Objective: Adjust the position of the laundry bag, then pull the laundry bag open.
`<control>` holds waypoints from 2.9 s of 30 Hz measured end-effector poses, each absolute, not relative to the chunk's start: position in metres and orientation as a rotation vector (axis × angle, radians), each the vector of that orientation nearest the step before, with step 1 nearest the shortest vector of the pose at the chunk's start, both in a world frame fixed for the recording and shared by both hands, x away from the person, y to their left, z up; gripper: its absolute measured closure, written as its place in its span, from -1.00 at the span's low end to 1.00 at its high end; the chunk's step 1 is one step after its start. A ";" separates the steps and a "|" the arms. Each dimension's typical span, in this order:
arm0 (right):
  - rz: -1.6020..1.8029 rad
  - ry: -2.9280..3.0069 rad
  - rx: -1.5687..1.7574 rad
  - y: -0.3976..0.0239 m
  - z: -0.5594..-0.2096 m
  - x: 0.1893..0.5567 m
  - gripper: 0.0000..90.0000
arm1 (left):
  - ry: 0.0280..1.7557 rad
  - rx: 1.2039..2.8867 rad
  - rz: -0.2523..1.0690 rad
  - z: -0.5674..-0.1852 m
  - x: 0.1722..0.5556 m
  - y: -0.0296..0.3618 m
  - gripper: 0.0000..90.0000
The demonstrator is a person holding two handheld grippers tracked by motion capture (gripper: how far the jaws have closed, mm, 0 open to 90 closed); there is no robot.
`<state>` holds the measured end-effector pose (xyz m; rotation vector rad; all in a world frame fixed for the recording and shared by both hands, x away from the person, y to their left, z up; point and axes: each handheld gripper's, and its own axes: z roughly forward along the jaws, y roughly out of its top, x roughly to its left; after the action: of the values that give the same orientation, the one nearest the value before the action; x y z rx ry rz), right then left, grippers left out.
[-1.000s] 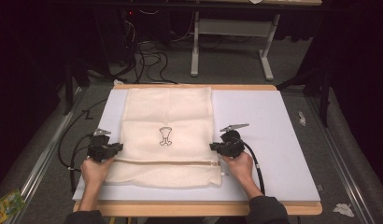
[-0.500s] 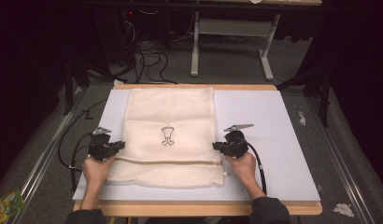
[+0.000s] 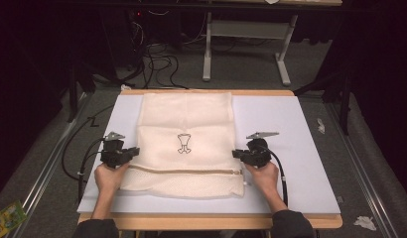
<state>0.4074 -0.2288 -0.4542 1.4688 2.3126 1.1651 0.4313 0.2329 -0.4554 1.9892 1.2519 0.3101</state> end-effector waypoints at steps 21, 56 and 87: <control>1.225 2.233 1.539 -0.269 -0.454 0.401 0.90 | 1.210 1.962 0.244 -0.448 0.434 0.208 0.90; 1.165 2.061 1.639 -0.346 -0.456 0.370 0.91 | 1.142 1.965 0.160 -0.461 0.438 0.131 0.89; 1.110 2.062 1.641 -0.342 -0.460 0.371 0.76 | 1.106 2.029 0.256 -0.467 0.431 0.129 0.80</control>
<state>0.3713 -0.3420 -0.4604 1.6414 2.0624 1.1097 0.4313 0.1294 -0.4673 2.0290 1.1056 0.2559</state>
